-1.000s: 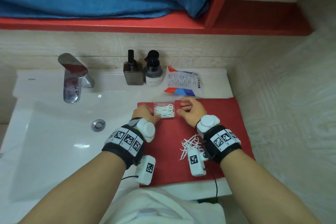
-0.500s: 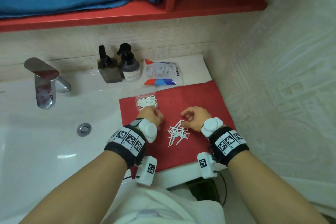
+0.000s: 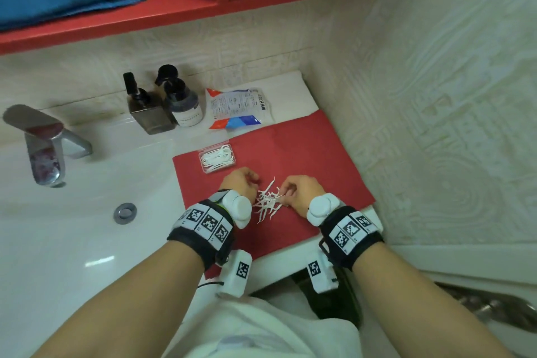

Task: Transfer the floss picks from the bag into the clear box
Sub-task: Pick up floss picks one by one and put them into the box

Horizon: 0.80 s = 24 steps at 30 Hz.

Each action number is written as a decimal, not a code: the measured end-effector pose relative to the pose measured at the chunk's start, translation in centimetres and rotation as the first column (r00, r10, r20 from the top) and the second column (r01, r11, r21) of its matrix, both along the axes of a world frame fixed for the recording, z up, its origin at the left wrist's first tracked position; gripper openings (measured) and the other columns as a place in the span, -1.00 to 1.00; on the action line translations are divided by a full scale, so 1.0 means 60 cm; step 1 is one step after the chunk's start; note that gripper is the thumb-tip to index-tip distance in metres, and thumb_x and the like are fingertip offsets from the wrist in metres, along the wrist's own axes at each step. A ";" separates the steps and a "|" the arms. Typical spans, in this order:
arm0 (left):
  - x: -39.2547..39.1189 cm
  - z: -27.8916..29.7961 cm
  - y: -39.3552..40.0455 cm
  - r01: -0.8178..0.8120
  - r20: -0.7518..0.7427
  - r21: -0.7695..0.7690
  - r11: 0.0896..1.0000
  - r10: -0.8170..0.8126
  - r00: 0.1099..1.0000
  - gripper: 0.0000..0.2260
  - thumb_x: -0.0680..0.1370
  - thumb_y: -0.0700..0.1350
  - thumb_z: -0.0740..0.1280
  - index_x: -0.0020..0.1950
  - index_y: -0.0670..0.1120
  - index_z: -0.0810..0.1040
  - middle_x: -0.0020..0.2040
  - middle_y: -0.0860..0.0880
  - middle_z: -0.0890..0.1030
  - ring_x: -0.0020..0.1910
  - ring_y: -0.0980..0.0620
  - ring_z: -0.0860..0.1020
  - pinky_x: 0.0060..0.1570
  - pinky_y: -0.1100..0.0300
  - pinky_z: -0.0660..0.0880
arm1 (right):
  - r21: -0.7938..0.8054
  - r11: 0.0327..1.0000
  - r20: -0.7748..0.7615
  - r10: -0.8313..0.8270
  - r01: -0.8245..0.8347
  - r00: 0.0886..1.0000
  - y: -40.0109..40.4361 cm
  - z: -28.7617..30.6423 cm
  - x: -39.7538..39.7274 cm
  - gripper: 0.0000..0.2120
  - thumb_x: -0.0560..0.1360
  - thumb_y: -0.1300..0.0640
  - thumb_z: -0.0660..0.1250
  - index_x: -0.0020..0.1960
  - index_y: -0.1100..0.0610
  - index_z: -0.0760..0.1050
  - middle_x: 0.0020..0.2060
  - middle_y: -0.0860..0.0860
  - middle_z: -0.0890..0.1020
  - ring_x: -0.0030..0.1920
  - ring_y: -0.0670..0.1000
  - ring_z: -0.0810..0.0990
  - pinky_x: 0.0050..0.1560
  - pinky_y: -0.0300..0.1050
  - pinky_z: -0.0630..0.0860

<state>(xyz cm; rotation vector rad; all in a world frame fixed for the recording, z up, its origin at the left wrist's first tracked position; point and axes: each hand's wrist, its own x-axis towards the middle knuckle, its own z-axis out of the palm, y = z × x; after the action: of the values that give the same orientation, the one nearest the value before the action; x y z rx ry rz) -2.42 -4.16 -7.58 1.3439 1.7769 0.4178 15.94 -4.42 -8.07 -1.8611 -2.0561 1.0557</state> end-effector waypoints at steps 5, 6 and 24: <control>-0.014 -0.012 -0.003 0.052 -0.012 0.062 0.997 -0.051 0.999 -0.95 0.48 -0.10 0.39 -0.08 0.03 0.59 -0.18 0.04 0.64 -0.20 0.04 0.61 -0.08 0.19 0.53 | -0.003 0.999 -0.027 0.036 -0.036 0.999 0.026 -0.001 -0.005 -0.92 0.39 0.14 0.52 -0.16 0.07 0.62 -0.28 -0.06 0.66 -0.38 -0.22 0.49 -0.27 -0.36 0.43; -0.015 -0.014 -0.004 0.069 -0.008 0.078 0.995 -0.068 0.998 -0.95 0.48 -0.07 0.40 -0.07 0.03 0.60 -0.19 0.06 0.63 -0.20 0.08 0.58 -0.11 0.23 0.50 | 0.001 0.999 -0.029 0.042 -0.042 0.999 0.031 0.000 -0.007 -0.92 0.39 0.15 0.51 -0.16 0.07 0.62 -0.28 -0.05 0.66 -0.37 -0.20 0.50 -0.26 -0.32 0.45; -0.016 -0.020 -0.015 0.133 0.097 -0.019 0.991 -0.131 0.987 -0.89 0.54 -0.22 0.32 -0.03 -0.09 0.63 -0.26 -0.04 0.67 -0.40 0.08 0.58 -0.26 0.29 0.53 | -0.022 0.993 -0.114 0.109 -0.112 0.988 0.033 -0.002 -0.025 -0.82 0.48 0.20 0.41 0.01 -0.04 0.64 -0.21 -0.08 0.66 -0.24 -0.16 0.58 -0.15 -0.33 0.50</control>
<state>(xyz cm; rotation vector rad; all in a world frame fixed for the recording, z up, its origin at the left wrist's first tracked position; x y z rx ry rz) -3.39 -5.04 -8.80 1.3918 1.5999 0.3794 14.47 -2.46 -8.19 -1.6757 -2.1104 1.1934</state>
